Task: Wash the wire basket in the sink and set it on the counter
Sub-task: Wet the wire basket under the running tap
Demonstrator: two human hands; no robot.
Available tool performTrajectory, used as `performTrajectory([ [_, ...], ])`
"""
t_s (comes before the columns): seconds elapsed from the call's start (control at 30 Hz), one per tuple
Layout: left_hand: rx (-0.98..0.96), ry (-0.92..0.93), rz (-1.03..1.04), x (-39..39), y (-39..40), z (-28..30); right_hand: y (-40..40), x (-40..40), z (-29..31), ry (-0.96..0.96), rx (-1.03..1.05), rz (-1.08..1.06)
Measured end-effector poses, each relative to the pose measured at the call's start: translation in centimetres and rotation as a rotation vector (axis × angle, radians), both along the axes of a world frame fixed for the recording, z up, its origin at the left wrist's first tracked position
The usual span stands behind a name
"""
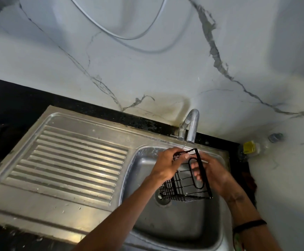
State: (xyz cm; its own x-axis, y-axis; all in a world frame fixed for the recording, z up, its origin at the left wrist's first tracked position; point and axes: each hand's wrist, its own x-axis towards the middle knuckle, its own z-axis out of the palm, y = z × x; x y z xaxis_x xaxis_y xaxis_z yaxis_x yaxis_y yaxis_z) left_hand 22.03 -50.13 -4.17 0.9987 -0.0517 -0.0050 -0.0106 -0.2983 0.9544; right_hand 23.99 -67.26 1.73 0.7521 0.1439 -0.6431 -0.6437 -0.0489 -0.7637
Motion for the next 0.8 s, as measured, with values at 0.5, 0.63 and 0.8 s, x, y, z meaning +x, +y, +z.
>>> performTrajectory([
  [0.5, 0.196, 0.082, -0.020, -5.7, -1.7, -1.2, 2.5, -0.1, -1.1, -0.151, -0.411, 0.239],
  [0.63, 0.321, 0.239, -0.094, -3.4, -2.9, -0.7, 2.1, -0.8, -0.6, -0.214, -0.414, 0.217],
  [0.8, 0.369, 0.494, -0.092, 1.0, -4.0, 0.4, -0.4, -1.4, -0.4, -0.248, -0.301, 0.116],
])
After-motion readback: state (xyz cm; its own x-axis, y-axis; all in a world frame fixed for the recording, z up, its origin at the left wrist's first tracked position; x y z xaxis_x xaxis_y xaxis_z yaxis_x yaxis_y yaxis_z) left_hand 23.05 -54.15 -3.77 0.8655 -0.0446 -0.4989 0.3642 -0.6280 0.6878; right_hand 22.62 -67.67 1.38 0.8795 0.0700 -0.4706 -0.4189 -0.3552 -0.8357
